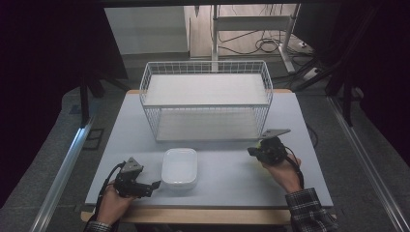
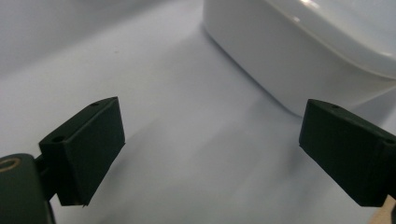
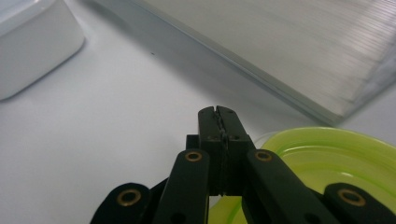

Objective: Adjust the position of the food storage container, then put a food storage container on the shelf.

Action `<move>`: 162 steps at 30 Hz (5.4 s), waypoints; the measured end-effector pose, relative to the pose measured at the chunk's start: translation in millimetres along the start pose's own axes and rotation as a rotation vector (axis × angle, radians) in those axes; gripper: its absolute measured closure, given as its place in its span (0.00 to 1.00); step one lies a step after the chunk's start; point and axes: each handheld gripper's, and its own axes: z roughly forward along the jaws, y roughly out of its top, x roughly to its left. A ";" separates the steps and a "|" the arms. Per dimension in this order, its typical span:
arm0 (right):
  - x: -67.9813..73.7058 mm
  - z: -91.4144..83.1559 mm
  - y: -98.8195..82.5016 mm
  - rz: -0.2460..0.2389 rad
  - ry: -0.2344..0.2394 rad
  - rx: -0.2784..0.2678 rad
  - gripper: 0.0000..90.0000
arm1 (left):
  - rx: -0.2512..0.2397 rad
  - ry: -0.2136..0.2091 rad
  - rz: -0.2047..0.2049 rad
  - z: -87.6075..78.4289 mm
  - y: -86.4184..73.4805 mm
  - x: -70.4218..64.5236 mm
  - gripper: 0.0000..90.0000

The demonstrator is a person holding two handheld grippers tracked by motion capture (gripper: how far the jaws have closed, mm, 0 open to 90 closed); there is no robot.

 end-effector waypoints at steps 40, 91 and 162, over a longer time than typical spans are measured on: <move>30.3 -31.4 -22.6 0.016 0.026 -0.076 0.97 | 0.100 -0.318 0.228 52.6 55.0 -84.0 1.00; 63.0 10.9 -17.3 -0.010 0.138 -0.026 0.92 | 0.063 -0.149 0.187 38.2 59.2 -58.3 0.77; 85.6 21.6 -3.7 0.080 0.294 -0.005 0.25 | -0.007 -0.396 0.151 54.1 85.1 -69.3 0.08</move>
